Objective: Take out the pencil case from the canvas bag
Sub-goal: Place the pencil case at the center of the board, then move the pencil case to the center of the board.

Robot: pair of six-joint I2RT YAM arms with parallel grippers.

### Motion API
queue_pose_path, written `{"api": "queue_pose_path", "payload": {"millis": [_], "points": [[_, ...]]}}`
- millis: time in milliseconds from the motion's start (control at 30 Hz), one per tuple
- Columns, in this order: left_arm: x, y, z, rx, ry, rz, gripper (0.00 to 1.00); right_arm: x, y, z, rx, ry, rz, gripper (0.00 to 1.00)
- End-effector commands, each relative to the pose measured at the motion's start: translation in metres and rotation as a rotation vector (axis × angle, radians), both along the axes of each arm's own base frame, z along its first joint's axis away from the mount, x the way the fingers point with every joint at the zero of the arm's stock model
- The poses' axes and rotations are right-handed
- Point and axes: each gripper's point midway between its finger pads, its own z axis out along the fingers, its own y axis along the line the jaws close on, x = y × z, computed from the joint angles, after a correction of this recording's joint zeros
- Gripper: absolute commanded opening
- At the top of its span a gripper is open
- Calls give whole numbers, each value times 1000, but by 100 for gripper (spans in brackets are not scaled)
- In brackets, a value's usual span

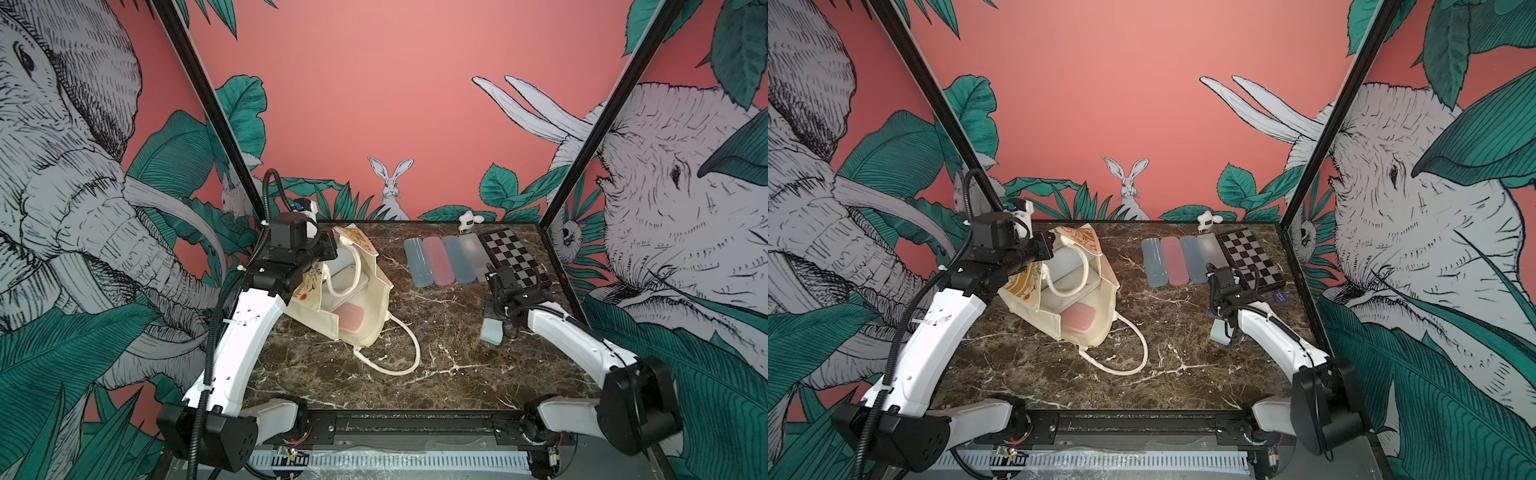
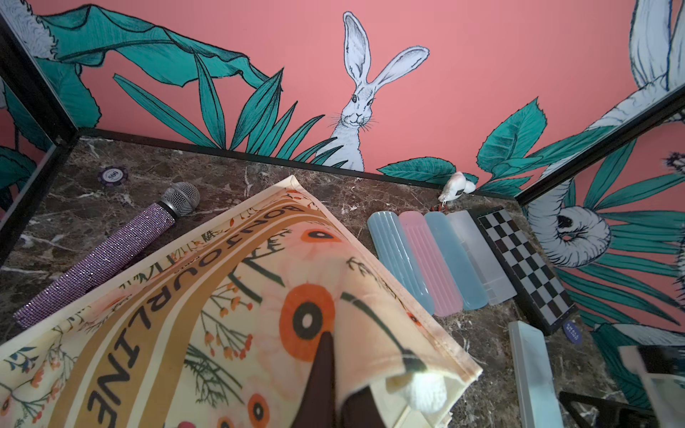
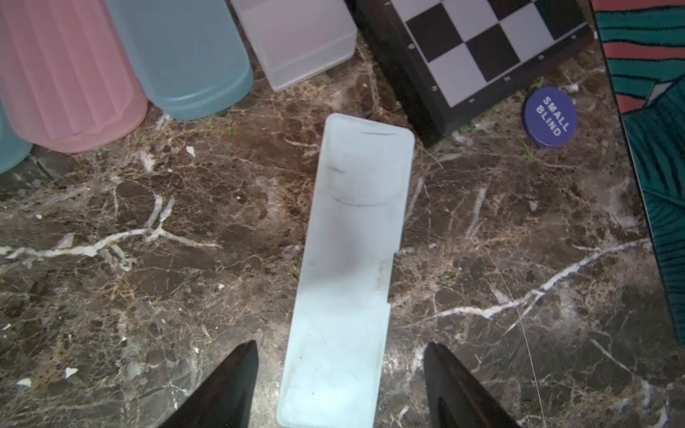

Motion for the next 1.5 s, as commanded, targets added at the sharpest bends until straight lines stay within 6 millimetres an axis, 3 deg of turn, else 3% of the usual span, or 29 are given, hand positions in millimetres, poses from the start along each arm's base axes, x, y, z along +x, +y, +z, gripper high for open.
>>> {"api": "queue_pose_path", "payload": {"millis": [0,233,733,1133,1467], "points": [[-6,3,34,-93,-98,3,0,3,0,-3,-132,62,53,71],[-8,10,32,-118,-92,17,0,18,11,-27,-238,184,108,71],[-5,9,35,-137,-92,4,0,32,9,-43,-339,261,125,67],[-3,6,37,-134,-88,-15,0,10,-14,-52,-366,307,34,62],[1,1,35,-144,-77,-35,0,-12,-30,-48,-242,269,-59,65]]}}
